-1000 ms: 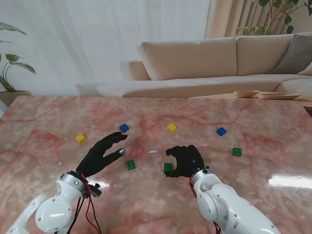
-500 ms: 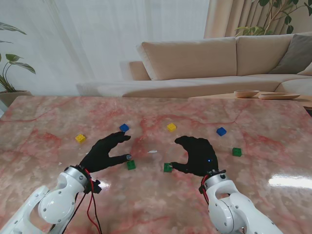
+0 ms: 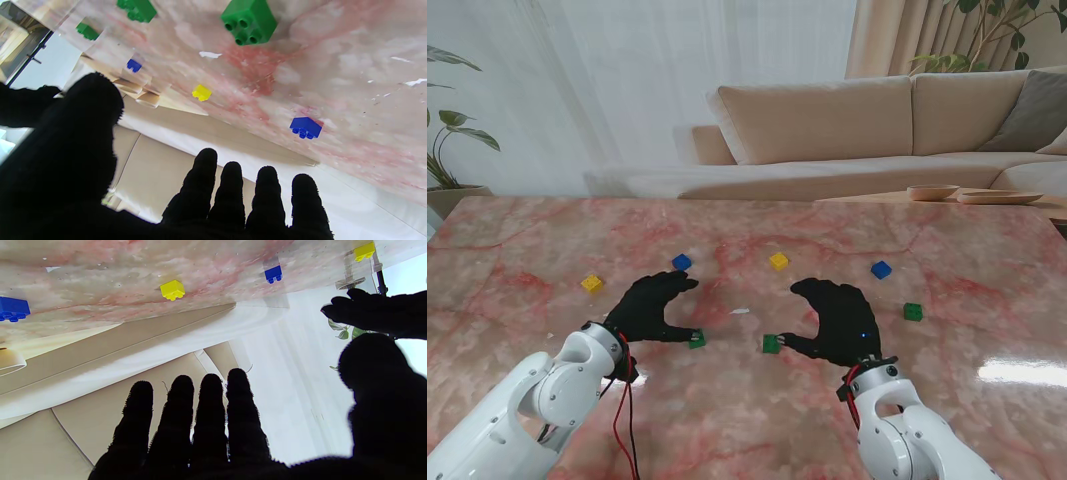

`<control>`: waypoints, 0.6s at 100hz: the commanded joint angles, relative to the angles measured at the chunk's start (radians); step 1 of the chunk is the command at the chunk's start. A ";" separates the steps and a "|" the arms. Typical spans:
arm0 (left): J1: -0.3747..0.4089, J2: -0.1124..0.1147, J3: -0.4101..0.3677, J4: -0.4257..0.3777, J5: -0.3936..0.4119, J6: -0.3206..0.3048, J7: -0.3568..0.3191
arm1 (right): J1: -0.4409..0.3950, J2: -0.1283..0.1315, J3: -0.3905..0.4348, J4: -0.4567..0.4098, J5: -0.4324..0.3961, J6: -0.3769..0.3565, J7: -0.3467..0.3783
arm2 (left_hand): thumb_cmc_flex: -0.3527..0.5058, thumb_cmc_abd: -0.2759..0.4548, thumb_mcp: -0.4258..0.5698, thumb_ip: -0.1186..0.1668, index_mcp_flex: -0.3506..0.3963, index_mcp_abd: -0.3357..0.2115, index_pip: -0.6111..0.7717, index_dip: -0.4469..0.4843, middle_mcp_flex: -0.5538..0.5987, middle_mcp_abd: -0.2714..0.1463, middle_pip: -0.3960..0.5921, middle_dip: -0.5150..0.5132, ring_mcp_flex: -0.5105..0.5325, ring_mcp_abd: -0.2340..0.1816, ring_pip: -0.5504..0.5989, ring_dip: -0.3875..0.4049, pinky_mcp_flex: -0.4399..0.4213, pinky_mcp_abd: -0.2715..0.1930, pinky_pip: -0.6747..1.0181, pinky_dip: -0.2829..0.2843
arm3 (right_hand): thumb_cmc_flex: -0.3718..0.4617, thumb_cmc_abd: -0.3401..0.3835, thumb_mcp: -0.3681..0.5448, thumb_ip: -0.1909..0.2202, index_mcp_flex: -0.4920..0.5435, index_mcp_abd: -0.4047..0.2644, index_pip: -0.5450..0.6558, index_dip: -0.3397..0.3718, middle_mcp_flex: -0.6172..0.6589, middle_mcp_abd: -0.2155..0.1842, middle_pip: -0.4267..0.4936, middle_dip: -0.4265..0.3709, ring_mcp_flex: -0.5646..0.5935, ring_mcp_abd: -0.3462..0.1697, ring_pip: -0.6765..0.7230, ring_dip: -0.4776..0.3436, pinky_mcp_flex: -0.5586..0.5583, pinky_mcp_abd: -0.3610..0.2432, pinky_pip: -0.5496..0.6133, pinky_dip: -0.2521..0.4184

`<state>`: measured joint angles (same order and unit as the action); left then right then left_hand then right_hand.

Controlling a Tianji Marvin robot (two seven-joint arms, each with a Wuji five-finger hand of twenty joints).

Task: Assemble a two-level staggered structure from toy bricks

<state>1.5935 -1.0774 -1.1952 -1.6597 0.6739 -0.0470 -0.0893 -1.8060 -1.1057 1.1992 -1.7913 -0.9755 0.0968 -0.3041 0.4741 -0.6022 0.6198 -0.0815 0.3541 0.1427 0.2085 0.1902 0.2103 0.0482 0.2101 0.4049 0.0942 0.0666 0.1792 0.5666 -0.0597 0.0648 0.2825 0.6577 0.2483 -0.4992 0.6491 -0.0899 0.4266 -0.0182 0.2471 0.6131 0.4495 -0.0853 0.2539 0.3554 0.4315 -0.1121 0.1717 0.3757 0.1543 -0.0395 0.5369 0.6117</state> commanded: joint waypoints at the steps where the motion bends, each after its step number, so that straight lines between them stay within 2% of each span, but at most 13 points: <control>1: -0.013 -0.001 0.013 0.032 0.008 0.003 0.005 | -0.013 -0.004 0.003 0.000 0.009 0.002 0.007 | -0.041 -0.045 0.055 -0.040 -0.035 -0.014 0.018 0.017 -0.041 -0.003 -0.009 0.026 -0.037 0.016 0.023 0.024 -0.019 -0.030 -0.040 0.030 | -0.041 0.005 0.008 0.032 -0.035 0.015 -0.021 -0.011 -0.025 0.009 -0.014 -0.019 -0.026 0.018 -0.015 -0.030 -0.021 -0.008 -0.026 -0.024; 15: -0.049 0.004 0.049 0.086 0.042 -0.003 0.004 | -0.016 -0.006 0.006 0.007 0.021 -0.002 0.003 | -0.049 -0.069 0.105 -0.053 -0.035 -0.028 0.065 0.038 -0.046 -0.005 -0.014 0.047 -0.041 0.017 0.022 0.045 -0.023 -0.033 -0.058 0.052 | -0.040 0.006 0.007 0.032 -0.034 0.014 -0.020 -0.013 -0.022 0.009 -0.018 -0.021 -0.026 0.020 -0.013 -0.029 -0.021 -0.006 -0.023 -0.026; 24: -0.067 0.006 0.067 0.121 0.041 -0.013 -0.001 | -0.017 -0.006 0.007 0.010 0.024 -0.007 0.002 | -0.046 -0.072 0.113 -0.054 -0.033 0.000 0.071 0.039 -0.048 0.003 -0.018 0.049 -0.046 0.018 0.013 0.044 -0.026 -0.035 -0.065 0.056 | -0.039 0.006 0.007 0.032 -0.033 0.015 -0.019 -0.015 -0.021 0.008 -0.021 -0.022 -0.026 0.019 -0.012 -0.027 -0.020 -0.005 -0.020 -0.026; 35: -0.081 0.007 0.086 0.155 0.054 -0.016 0.007 | -0.021 -0.005 0.010 0.009 0.026 -0.011 0.005 | -0.058 -0.078 0.126 -0.061 -0.035 0.000 0.106 0.057 -0.043 0.004 -0.004 0.066 -0.044 0.021 0.011 0.050 -0.023 -0.034 -0.073 0.065 | -0.038 0.007 0.007 0.032 -0.031 0.014 -0.017 -0.016 -0.008 0.011 -0.017 -0.020 -0.027 0.019 -0.012 -0.027 -0.020 -0.004 -0.018 -0.027; 60: -0.113 0.000 0.135 0.238 0.072 -0.021 0.073 | -0.021 -0.007 0.006 0.012 0.045 -0.017 0.009 | -0.074 -0.087 0.144 -0.068 -0.044 -0.025 0.246 0.160 -0.026 -0.010 0.051 0.075 -0.031 0.020 0.048 0.051 -0.018 -0.033 -0.059 0.089 | -0.034 0.011 0.006 0.031 -0.027 0.013 -0.014 -0.019 0.002 0.012 0.000 -0.014 -0.023 0.020 -0.010 -0.025 -0.019 -0.002 -0.014 -0.029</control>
<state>1.4821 -1.0716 -1.0693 -1.4432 0.7490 -0.0708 -0.0243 -1.8183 -1.1088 1.2098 -1.7874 -0.9370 0.0780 -0.3076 0.4313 -0.6521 0.7304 -0.1322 0.3541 0.1400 0.4205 0.3235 0.2103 0.0482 0.2393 0.4719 0.0897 0.0699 0.1985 0.6080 -0.0703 0.0599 0.2497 0.7237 0.2483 -0.4986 0.6491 -0.0899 0.4266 -0.0116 0.2471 0.6021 0.4510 -0.0846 0.2534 0.3542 0.4315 -0.0993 0.1709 0.3757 0.1539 -0.0395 0.5366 0.6010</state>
